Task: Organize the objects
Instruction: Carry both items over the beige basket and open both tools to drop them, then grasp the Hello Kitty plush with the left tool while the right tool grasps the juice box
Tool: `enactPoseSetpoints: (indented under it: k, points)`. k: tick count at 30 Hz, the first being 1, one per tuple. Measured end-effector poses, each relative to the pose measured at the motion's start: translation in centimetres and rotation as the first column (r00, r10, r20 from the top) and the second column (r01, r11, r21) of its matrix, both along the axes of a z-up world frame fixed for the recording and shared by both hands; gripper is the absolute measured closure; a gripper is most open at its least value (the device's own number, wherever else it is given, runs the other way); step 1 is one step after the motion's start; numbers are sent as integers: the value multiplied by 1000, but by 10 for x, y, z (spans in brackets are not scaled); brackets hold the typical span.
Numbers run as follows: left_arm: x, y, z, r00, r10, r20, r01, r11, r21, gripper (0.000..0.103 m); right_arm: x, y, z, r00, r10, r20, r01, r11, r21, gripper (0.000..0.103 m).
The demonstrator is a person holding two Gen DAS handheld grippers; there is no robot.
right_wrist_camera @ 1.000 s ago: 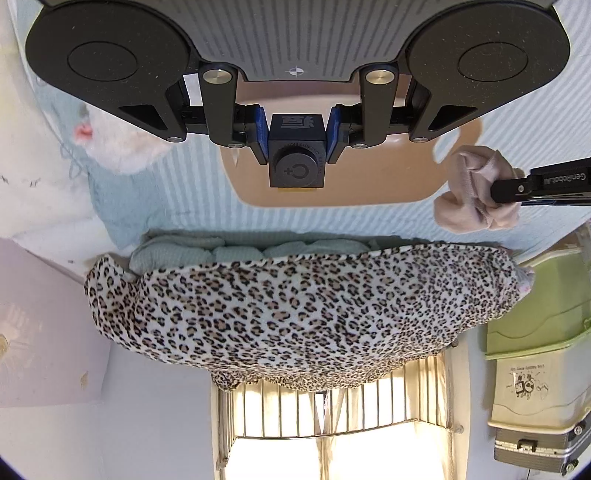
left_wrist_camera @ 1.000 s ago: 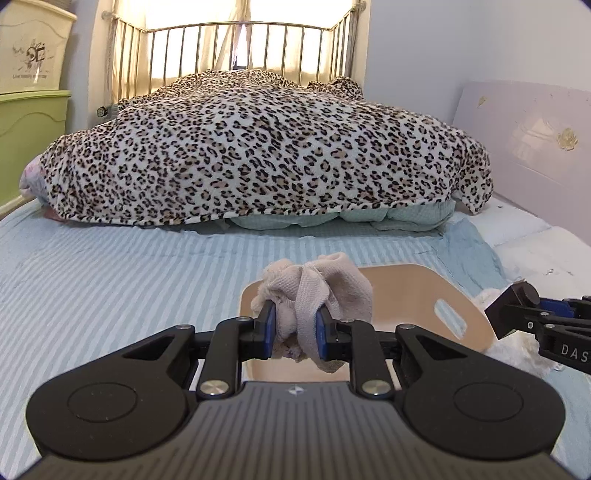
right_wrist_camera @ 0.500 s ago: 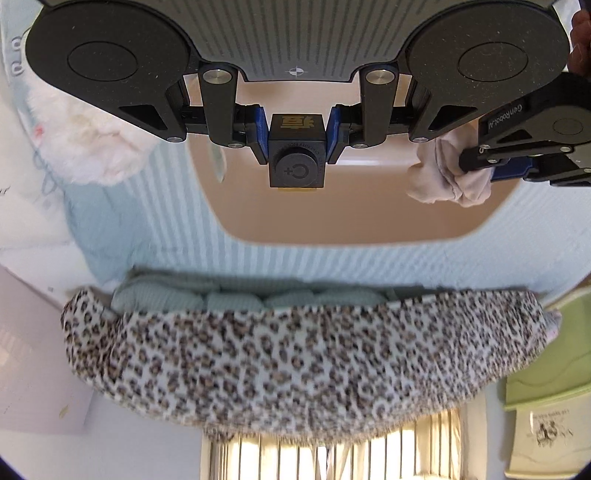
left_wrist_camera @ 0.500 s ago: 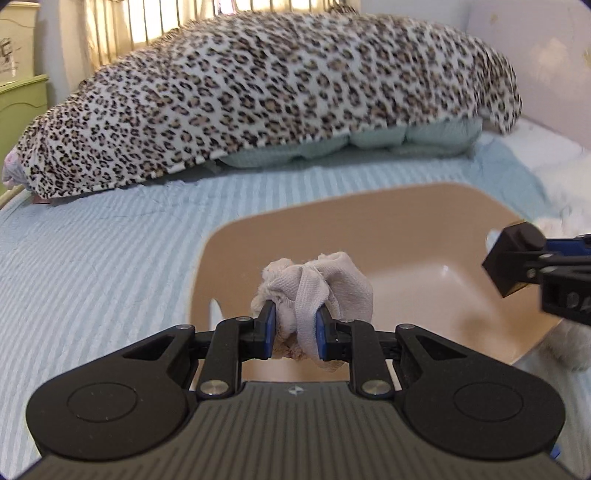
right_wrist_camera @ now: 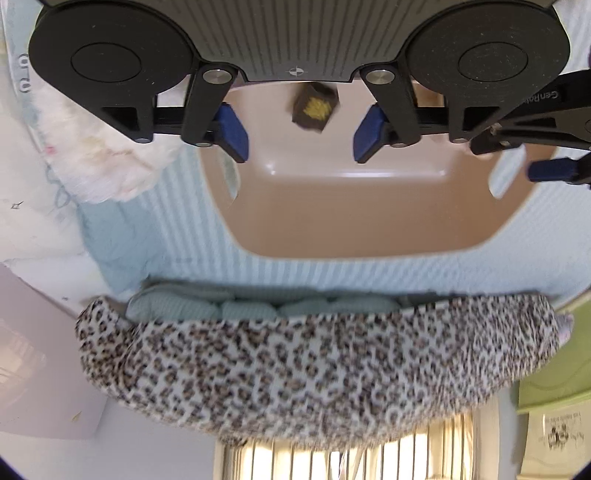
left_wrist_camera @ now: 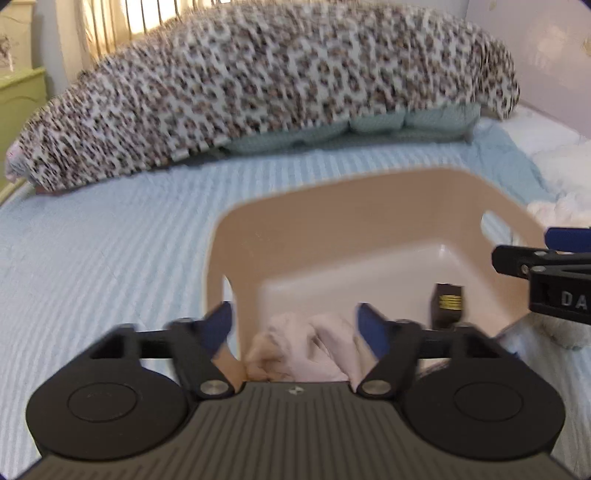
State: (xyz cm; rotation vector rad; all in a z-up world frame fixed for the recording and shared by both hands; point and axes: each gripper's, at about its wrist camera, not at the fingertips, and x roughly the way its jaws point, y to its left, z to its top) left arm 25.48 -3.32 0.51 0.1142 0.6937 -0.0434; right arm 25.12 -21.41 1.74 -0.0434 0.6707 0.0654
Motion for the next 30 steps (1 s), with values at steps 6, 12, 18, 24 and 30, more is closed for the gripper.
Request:
enactPoseSetpoints:
  k: [6, 12, 18, 24, 30]
  points:
    - [-25, 4, 19, 1000, 12, 4, -12, 1000, -19, 12, -31, -11, 30, 998, 2, 68, -3, 1000, 12, 15]
    - [-59, 12, 23, 1000, 28, -4, -28, 999, -23, 10, -73, -11, 35, 996, 22, 89, -19, 999, -40, 2]
    - [-88, 19, 12, 999, 29, -41, -30, 999, -14, 10, -109, -10, 16, 998, 39, 39, -37, 998, -49, 1]
    - [-107, 27, -10, 995, 16, -95, -17, 1000, -10, 10, -136, -7, -16, 999, 39, -26, -40, 998, -42, 0]
    - [-123, 35, -28, 991, 18, -136, -20, 1000, -10, 10, -152, -5, -53, 992, 50, -116, -50, 999, -3, 0]
